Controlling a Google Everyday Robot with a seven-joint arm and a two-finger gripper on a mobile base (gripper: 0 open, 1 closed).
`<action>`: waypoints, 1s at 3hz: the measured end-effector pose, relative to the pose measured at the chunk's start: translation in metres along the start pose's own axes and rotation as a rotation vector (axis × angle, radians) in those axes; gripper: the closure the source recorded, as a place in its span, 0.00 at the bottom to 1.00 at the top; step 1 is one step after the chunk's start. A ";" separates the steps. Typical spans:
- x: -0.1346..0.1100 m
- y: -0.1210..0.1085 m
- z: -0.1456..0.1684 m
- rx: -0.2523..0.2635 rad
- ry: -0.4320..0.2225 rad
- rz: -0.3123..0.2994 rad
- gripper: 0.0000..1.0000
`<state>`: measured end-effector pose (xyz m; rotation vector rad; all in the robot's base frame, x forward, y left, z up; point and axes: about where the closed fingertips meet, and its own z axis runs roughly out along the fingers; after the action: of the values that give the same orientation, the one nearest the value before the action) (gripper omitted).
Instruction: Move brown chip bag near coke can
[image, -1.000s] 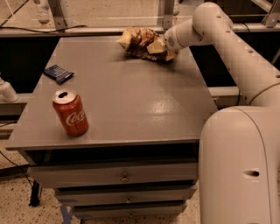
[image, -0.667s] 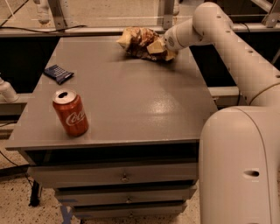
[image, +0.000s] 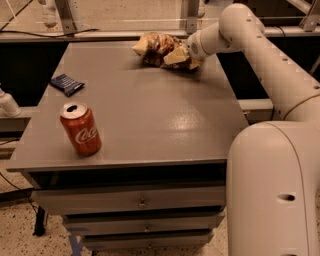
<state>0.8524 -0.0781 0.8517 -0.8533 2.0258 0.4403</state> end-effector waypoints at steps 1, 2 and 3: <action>-0.002 0.003 -0.001 -0.003 0.000 -0.023 0.14; -0.016 0.009 -0.017 -0.006 -0.023 -0.091 0.00; -0.027 0.013 -0.038 0.001 -0.038 -0.166 0.00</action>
Offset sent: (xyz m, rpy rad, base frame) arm -0.0261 -0.0030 0.0578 -0.0692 -0.1584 0.1083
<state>0.8308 -0.0803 0.8955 -0.9961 1.9023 0.3589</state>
